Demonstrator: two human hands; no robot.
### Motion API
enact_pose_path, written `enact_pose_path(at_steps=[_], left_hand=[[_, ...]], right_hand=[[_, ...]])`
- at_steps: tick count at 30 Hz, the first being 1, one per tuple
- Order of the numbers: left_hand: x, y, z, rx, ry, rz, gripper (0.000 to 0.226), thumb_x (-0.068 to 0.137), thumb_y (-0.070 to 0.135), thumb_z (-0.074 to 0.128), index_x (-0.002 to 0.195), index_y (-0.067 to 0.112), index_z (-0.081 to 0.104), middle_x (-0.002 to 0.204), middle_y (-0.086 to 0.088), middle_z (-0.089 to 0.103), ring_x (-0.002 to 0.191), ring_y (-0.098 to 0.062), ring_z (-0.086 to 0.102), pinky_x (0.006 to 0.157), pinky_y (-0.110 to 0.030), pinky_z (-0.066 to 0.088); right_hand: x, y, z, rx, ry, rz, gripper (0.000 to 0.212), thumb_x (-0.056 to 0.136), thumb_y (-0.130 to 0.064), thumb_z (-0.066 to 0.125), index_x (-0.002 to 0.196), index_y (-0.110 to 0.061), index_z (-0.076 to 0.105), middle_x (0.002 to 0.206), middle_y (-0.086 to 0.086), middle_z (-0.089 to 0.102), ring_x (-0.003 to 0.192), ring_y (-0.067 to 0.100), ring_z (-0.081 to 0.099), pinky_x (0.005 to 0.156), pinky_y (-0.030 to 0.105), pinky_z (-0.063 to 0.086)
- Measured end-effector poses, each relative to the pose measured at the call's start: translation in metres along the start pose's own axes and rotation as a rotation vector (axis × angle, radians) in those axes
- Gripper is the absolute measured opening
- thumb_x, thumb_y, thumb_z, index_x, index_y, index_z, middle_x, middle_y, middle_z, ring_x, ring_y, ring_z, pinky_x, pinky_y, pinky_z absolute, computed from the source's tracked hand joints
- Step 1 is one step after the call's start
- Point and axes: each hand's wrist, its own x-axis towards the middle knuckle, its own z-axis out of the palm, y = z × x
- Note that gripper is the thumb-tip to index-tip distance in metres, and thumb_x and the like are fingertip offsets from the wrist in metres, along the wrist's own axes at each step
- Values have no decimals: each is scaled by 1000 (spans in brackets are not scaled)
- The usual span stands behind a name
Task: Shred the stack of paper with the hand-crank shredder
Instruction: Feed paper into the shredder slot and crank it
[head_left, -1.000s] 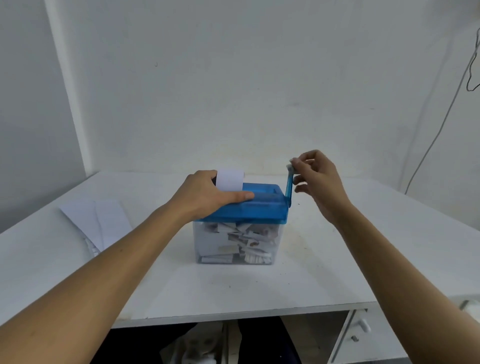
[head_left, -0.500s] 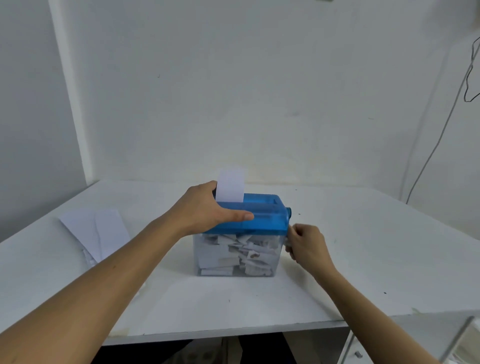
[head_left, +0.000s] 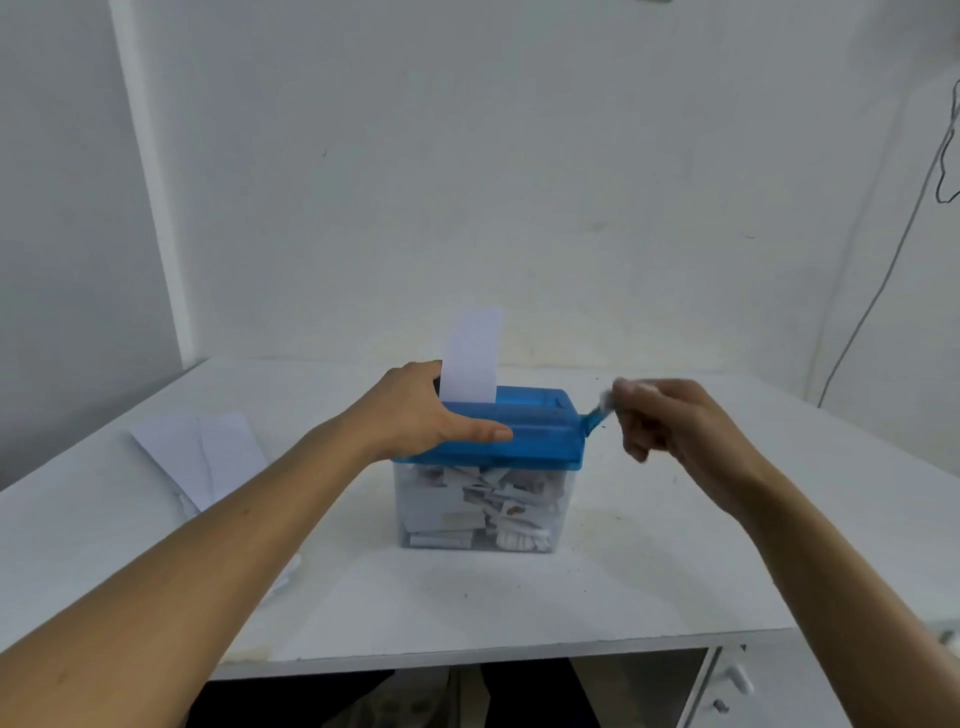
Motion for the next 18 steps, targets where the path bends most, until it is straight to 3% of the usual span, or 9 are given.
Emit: enact_pose_path(at_steps=[4,9,13,16,18], left_hand=[[1,-1,0,-9,4,2,85,54,69,86,126,33,60,110,22,63,96,1,60,73,-19,48],[1,-2,1,-29,8,-5,78,57,66,87,120,36,54,104,28,58,93,5,57,69,-16,45],[0,-3,3,-52,16,-2,77,55,66,87,119,36,56,105,27,60,93,4,59,69,-16,46],[-1,-2,5,-59,28,0,74,59,64,88,119,35,56,106,24,61,93,1,60,69,-18,47],[-1,-1,5,-55,30,7,78,58,67,86,122,33,56,107,22,61,94,0,60,69,-18,47]], right_hand=[[40,12,11,110,158,73,40,99,-45,57,90,-7,67,70,3,51,60,16,47,60,29,47],[77,33,22,43,358,102,32,98,-37,63,102,-5,60,90,4,71,69,16,64,62,28,58],[80,68,38,-90,329,255,24,99,-27,62,88,-6,61,80,6,67,71,19,64,56,25,53],[55,98,50,-147,275,347,21,99,-11,53,87,4,63,68,7,62,56,15,55,50,26,47],[34,103,54,-179,267,349,32,102,-20,51,79,-1,62,60,3,58,48,11,48,48,24,42]])
